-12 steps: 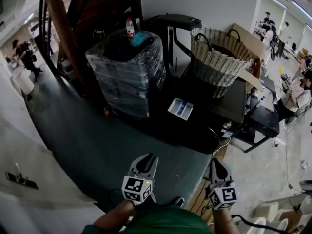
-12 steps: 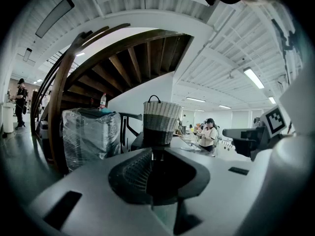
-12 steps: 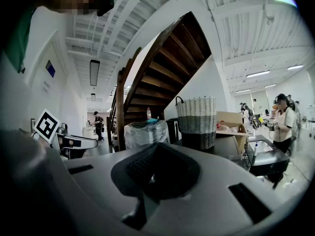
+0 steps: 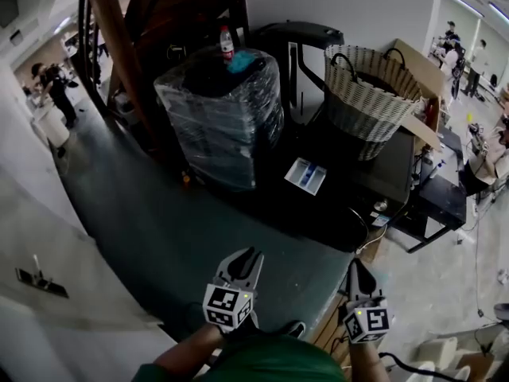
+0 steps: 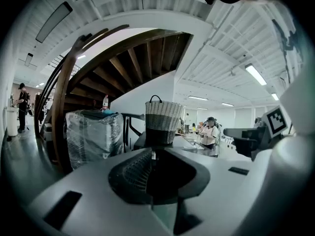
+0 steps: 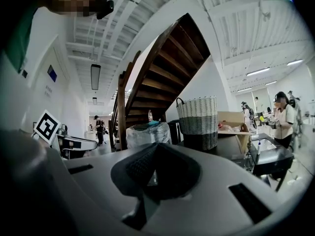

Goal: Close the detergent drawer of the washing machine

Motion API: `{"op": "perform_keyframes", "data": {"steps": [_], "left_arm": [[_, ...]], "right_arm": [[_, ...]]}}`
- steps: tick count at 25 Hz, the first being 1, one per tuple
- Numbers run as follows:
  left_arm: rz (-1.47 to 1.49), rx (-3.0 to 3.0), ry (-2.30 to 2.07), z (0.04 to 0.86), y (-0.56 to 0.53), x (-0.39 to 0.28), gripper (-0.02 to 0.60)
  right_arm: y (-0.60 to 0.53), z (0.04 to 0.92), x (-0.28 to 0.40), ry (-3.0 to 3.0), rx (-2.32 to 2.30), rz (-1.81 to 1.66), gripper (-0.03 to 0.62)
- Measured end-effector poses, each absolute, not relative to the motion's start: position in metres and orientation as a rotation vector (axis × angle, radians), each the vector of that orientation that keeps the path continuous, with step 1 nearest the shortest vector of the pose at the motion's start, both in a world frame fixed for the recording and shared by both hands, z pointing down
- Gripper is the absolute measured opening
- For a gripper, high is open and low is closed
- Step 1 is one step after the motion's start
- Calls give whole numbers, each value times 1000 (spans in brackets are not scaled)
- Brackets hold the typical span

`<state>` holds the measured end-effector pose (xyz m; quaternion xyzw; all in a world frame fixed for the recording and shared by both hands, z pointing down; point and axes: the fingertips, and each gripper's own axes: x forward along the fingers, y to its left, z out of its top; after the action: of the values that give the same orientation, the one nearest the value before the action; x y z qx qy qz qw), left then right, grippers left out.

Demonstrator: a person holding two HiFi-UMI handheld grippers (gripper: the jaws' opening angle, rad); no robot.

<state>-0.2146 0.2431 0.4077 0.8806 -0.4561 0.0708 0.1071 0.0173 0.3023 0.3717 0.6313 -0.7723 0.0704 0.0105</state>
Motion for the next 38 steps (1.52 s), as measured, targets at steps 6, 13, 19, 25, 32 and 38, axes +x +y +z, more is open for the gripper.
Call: {"op": "perform_keyframes", "data": {"steps": [6, 13, 19, 25, 32, 38], "left_arm": [[218, 2593, -1340, 403, 251, -197, 86], [210, 2617, -1327, 407, 257, -151, 86], [205, 2593, -1378, 407, 263, -138, 86], [265, 2553, -1399, 422, 255, -146, 86], [251, 2553, -1373, 432, 209, -143, 86], [268, 2561, -1303, 446, 155, -145, 86]], "right_arm": [[312, 366, 35, -2409, 1973, 223, 23], [328, 370, 83, -2397, 2001, 215, 23], [337, 380, 110, -2390, 1989, 249, 23], [326, 395, 109, -2393, 1963, 309, 23], [291, 400, 108, -2351, 1960, 321, 23], [238, 395, 101, -2294, 1988, 314, 23]]}}
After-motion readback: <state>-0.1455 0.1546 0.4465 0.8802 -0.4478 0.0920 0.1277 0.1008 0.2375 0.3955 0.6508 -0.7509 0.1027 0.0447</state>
